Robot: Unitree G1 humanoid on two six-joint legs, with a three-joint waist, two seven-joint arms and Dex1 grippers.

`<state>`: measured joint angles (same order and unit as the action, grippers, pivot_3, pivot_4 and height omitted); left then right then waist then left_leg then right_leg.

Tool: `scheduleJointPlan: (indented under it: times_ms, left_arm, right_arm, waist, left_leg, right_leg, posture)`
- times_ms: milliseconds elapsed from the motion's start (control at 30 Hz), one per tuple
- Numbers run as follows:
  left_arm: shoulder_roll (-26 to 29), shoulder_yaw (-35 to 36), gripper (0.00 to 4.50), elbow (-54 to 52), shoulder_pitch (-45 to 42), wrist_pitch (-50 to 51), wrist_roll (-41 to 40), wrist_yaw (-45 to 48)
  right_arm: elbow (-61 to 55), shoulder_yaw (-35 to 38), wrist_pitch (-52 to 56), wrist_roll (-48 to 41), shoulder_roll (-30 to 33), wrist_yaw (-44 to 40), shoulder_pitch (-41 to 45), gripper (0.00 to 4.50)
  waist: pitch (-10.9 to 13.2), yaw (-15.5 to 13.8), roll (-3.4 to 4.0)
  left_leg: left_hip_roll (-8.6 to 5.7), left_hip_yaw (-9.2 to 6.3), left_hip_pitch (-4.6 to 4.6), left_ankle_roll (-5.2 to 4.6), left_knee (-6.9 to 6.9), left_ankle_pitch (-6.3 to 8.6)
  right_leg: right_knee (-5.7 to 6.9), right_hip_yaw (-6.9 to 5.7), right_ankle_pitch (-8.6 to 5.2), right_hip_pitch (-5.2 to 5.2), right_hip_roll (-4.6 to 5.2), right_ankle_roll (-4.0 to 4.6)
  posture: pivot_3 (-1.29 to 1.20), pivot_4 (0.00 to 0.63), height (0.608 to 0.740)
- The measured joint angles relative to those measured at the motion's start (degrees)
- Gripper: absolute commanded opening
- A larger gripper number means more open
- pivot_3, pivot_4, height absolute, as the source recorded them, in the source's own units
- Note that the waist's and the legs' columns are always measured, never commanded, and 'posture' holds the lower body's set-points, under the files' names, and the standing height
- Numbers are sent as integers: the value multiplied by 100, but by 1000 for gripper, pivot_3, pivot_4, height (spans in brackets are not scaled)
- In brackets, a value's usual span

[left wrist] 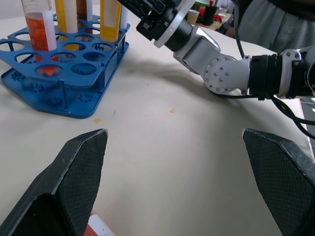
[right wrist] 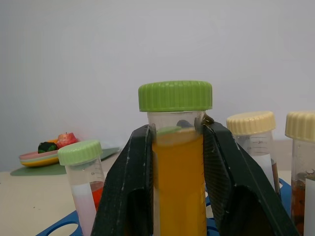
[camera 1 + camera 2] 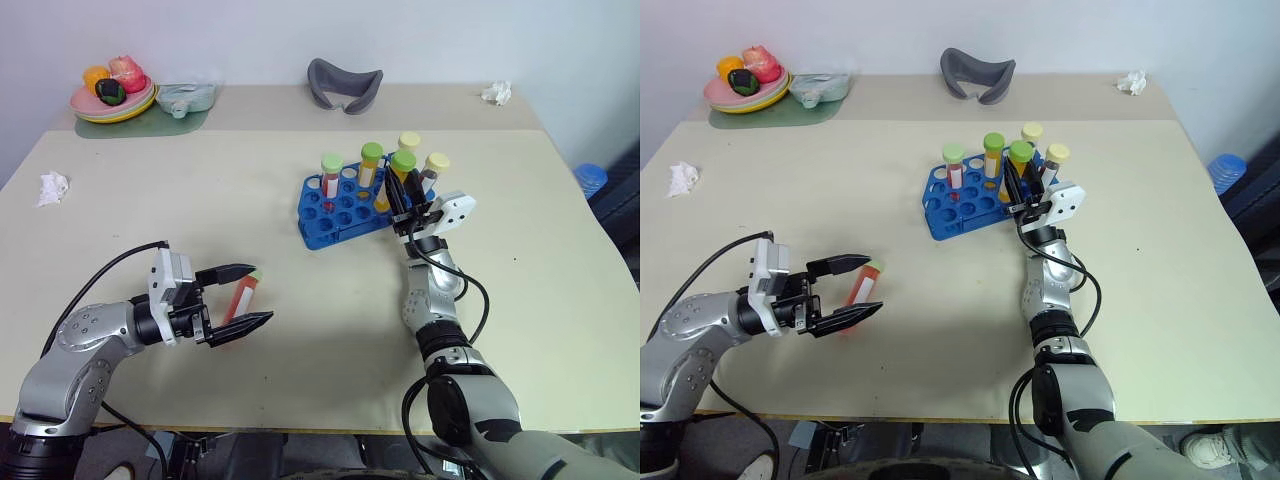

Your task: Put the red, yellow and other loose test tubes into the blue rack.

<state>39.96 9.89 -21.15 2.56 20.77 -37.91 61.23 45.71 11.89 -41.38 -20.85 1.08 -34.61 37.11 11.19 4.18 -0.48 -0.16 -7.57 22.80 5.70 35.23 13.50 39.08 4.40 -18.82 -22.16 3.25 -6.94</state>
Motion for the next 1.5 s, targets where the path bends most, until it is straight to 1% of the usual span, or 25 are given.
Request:
scheduleJointPlan:
  times_ms: [33, 67, 167, 200, 267, 367, 467, 533, 600, 733, 800, 867, 933, 1000, 1100, 1133, 1167, 1200, 1267, 1333, 1433, 1500]
  left_arm:
    - [0, 0, 4500, 0, 10, 0, -3, 0]
    - [0, 0, 4500, 0, 13, 0, -5, -1]
    - [0, 0, 4500, -7, 13, -1, -8, -2]
    - [-1, 1, 4500, -15, 13, -1, -8, -4]
    - [-1, 0, 4500, -40, 13, -2, -9, -7]
    - [-12, 0, 4500, -48, 17, -2, -9, -20]
    - [-24, 0, 4500, -48, 23, -3, -9, -42]
    - [-76, -1, 4500, -45, 20, -12, -6, -58]
    - [-90, -6, 4500, -38, 9, -18, 6, -80]
    - [-200, -32, 4500, 33, -40, -29, 132, -231]
    - [-296, -67, 4500, 44, -119, -14, 189, -399]
    - [-408, -87, 4500, 41, -170, 80, 236, -683]
    - [-464, -89, 4500, 37, -220, 286, 238, -1017]
    - [-458, -79, 4500, 18, -268, 491, 225, -1214]
    - [-452, -14, 4500, 13, -475, 993, 43, -1560]
    - [-504, 30, 4500, 31, -606, 1087, -44, -1668]
    - [-673, 127, 4500, 14, -768, 1099, -65, -1936]
    - [-747, 219, 4500, -10, -821, 1113, -52, -2156]
    - [-841, 353, 4500, -297, -976, 1571, 40, -3096]
    - [-829, 555, 4500, -825, -1013, 2316, -5, -3949]
    - [-825, 922, 4500, -1323, -1121, 3647, -408, -4910]
    - [-740, 1130, 4500, -1430, -1221, 4415, -691, -5243]
  right_arm:
    - [0, -8, 33, 21, 1, 20, 0, 2128]
    - [0, -9, 67, 36, 2, 28, -1, 2564]
    - [0, -33, 136, 138, 0, 135, -4, 4093]
    - [0, -40, 149, 216, 0, 242, -6, 4475]
    - [0, -68, 158, 415, 6, 523, -12, 4475]
    - [-74, -139, 187, 975, 70, 1271, -77, 4475]
    - [-582, -225, 391, 1613, 108, 2140, -294, 4475]
    - [-1332, -299, 799, 1853, 130, 2484, -523, 4475]
    - [-1937, -380, 1216, 1963, 138, 2627, -673, 4475]
    - [-4062, -820, 2838, 2160, 482, 2437, -1452, 4475]
    - [-4887, -988, 3570, 2224, 664, 2304, -1740, 4475]
    - [-5604, -1110, 4271, 2131, 953, 2028, -1917, 4475]
    - [-6249, -1114, 4991, 1803, 1303, 1659, -1993, 4475]
    - [-6636, -1064, 5469, 1526, 1565, 1407, -2009, 4475]
    - [-7182, -843, 6401, 521, 2190, 659, -2096, 4475]
    - [-7314, -674, 6695, 70, 2490, 307, -2167, 4475]
    - [-7434, -473, 6980, -364, 2973, -145, -2307, 4475]
    - [-7463, -333, 7133, -597, 3231, -410, -2377, 4475]
    - [-7457, 20, 7315, -1201, 3868, -1249, -2657, 4475]
    - [-7267, 272, 7227, -1606, 4278, -2162, -2907, 4475]
    - [-6915, 369, 7008, -1830, 4600, -3073, -2976, 4475]
    - [-6748, 301, 6749, -1772, 4755, -3471, -2953, 4475]
  waist:
    - [0, -2, 0]
    - [0, -1, 0]
    - [0, 0, 0]
    - [0, -1, 0]
    - [0, -2, 0]
    - [0, -5, 0]
    - [0, -12, 1]
    - [1, -16, 1]
    - [0, -16, 2]
    - [-1, -23, 4]
    - [-1, -17, 4]
    - [-2, -21, 3]
    - [-2, -25, 2]
    - [-3, -22, 1]
    - [-2, -34, -3]
    - [-2, -48, -3]
    - [-1, -92, -3]
    - [-4, -116, -11]
    - [-3, -135, -16]
    - [-2, -136, -19]
    - [-2, -131, -19]
    - [-2, -135, -19]
  left_leg:
    - [0, 0, 0, 0, 0, 0]
    - [0, 1, 0, 0, 0, 0]
    - [0, 1, -1, 0, -1, 0]
    - [0, 1, -1, 0, -1, 0]
    - [0, 1, -1, 0, -1, 0]
    - [0, 1, 0, 0, -1, 0]
    - [0, 2, 4, 1, -1, 0]
    - [0, 2, 8, 1, -1, -1]
    - [0, 2, 8, 2, -1, -1]
    - [0, 1, 9, 1, -2, -1]
    - [0, 1, 8, 1, 0, -1]
    - [0, 1, 7, 1, 1, -1]
    - [0, 0, 8, 0, 2, 0]
    - [0, 0, 8, 0, 0, 0]
    - [0, -1, 10, 0, 2, 0]
    - [-1, -2, 15, -1, 4, 1]
    - [-6, -1, 17, -5, 7, 3]
    - [-6, -1, 17, -8, 8, 4]
    - [-4, -1, 20, -12, 10, 7]
    - [-3, 0, 19, -17, 12, 9]
    - [-3, 1, 16, -17, 24, 9]
    - [-3, 0, 17, -17, 32, 9]
  right_leg:
    - [0, 0, 0, 0, 0, 0]
    - [0, 0, 0, 0, 0, 0]
    - [0, 0, 0, 0, 0, 0]
    - [0, 1, 0, 0, 0, 0]
    - [0, 1, 0, 0, 0, 0]
    - [0, 1, 0, -1, 0, 1]
    - [0, 3, 0, -6, 0, 1]
    - [0, 4, 0, -8, 0, 0]
    - [1, 4, 0, -8, 0, 1]
    - [0, 4, -1, -10, 0, 1]
    - [1, 5, -1, -9, -1, 1]
    - [1, 6, -1, -6, 0, 1]
    - [0, 5, -1, -6, 0, 0]
    - [0, 5, -1, -5, 0, 0]
    - [-2, 3, -1, -2, 1, 0]
    - [-5, 1, -1, -1, 2, 0]
    - [-11, -1, -1, 1, 9, -1]
    - [-14, -1, -1, 2, 8, -2]
    - [-16, -1, -1, 0, 6, -2]
    - [-18, 0, -2, 1, 4, -3]
    - [-10, 1, -2, 3, 2, -3]
    - [-8, 0, -1, 6, 0, -3]
  posture:
    - [0, 150, 740]
    - [0, 150, 740]
    - [0, 150, 740]
    - [0, 150, 740]
    - [0, 150, 740]
    - [0, 150, 740]
    - [0, 150, 740]
    - [0, 150, 740]
    - [0, 150, 740]
    - [0, 150, 740]
    - [0, 150, 740]
    - [0, 150, 740]
    - [0, 150, 740]
    - [0, 150, 740]
    - [0, 150, 740]
    - [0, 150, 740]
    - [0, 150, 740]
    - [0, 150, 740]
    - [0, 150, 740]
    - [0, 150, 740]
    - [0, 150, 740]
    - [0, 150, 740]
